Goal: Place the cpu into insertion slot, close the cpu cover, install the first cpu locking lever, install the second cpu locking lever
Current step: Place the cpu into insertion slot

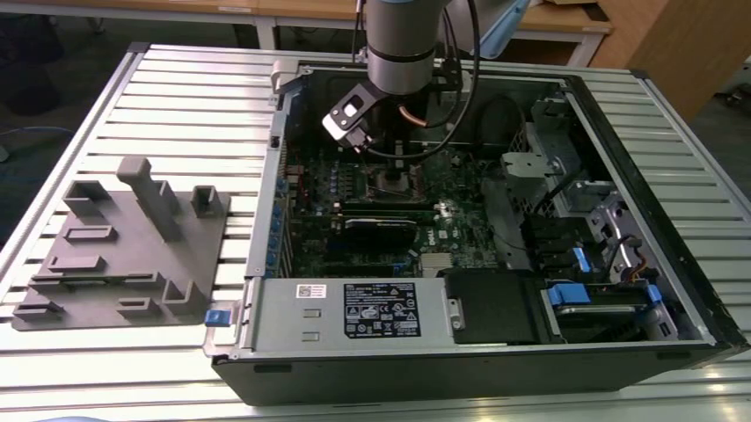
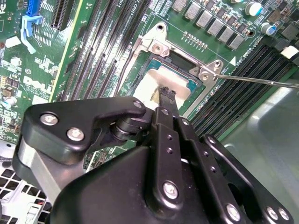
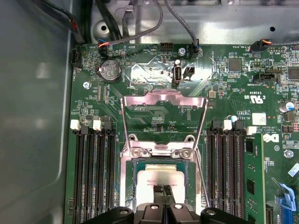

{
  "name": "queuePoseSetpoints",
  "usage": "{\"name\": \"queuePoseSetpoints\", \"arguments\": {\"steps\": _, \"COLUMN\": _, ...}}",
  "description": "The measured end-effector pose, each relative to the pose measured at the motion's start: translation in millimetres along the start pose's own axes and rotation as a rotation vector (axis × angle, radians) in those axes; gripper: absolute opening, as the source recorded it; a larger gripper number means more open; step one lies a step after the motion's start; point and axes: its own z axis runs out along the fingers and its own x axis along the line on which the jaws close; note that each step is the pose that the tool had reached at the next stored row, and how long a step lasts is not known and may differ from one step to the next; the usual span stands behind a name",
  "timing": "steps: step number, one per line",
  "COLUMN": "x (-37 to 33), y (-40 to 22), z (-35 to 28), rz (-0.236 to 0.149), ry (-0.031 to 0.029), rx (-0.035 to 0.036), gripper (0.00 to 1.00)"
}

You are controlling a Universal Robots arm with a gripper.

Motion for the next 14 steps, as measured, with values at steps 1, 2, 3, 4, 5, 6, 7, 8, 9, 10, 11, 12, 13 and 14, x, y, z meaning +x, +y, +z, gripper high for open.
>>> {"name": "queuePoseSetpoints", "arguments": {"steps": 1, "x": 0.0, "y": 0.0, "z": 0.1, "rz": 0.000, "ry": 0.0002, "rx": 0.0000, "gripper": 0.11}}
{"name": "queuePoseSetpoints", "arguments": {"steps": 2, "x": 0.1, "y": 0.5, "z": 0.4, "rz": 0.000, "ry": 0.0003, "rx": 0.0191, "gripper": 0.11}}
{"name": "queuePoseSetpoints", "arguments": {"steps": 3, "x": 0.0, "y": 0.6, "z": 0.3, "rz": 0.000, "ry": 0.0000, "rx": 0.0250, "gripper": 0.11}}
{"name": "queuePoseSetpoints", "arguments": {"steps": 4, "x": 0.0, "y": 0.5, "z": 0.2, "rz": 0.000, "ry": 0.0000, "rx": 0.0251, "gripper": 0.11}}
{"name": "queuePoseSetpoints", "arguments": {"steps": 5, "x": 0.0, "y": 0.5, "z": 0.2, "rz": 0.000, "ry": -0.0001, "rx": 0.0253, "gripper": 0.11}}
{"name": "queuePoseSetpoints", "arguments": {"steps": 6, "x": 0.0, "y": 0.5, "z": 0.2, "rz": 0.000, "ry": -0.0001, "rx": 0.0254, "gripper": 0.11}}
{"name": "queuePoseSetpoints", "arguments": {"steps": 7, "x": 0.0, "y": 0.5, "z": 0.2, "rz": 0.000, "ry": -0.0001, "rx": 0.0254, "gripper": 0.11}}
{"name": "queuePoseSetpoints", "arguments": {"steps": 8, "x": 0.0, "y": 0.8, "z": 0.4, "rz": 0.000, "ry": -0.0001, "rx": 0.0256, "gripper": 0.11}}
{"name": "queuePoseSetpoints", "arguments": {"steps": 9, "x": 0.1, "y": 1.6, "z": 0.8, "rz": 0.000, "ry": -0.0015, "rx": 0.0275, "gripper": 0.11}}
{"name": "queuePoseSetpoints", "arguments": {"steps": 10, "x": 0.1, "y": 2.5, "z": 1.1, "rz": 0.000, "ry": -0.0031, "rx": 0.0303, "gripper": 0.11}}
{"name": "queuePoseSetpoints", "arguments": {"steps": 11, "x": 0.0, "y": 3.1, "z": 1.5, "rz": 0.000, "ry": -0.0043, "rx": 0.0324, "gripper": 0.11}}
{"name": "queuePoseSetpoints", "arguments": {"steps": 12, "x": 0.0, "y": 3.3, "z": 1.7, "rz": 0.000, "ry": -0.0047, "rx": 0.0334, "gripper": 0.11}}
{"name": "queuePoseSetpoints", "arguments": {"steps": 13, "x": 0.0, "y": 3.3, "z": 1.7, "rz": 0.000, "ry": -0.0048, "rx": 0.0335, "gripper": 0.11}}
{"name": "queuePoseSetpoints", "arguments": {"steps": 14, "x": 0.0, "y": 3.3, "z": 1.7, "rz": 0.000, "ry": -0.0049, "rx": 0.0336, "gripper": 0.11}}
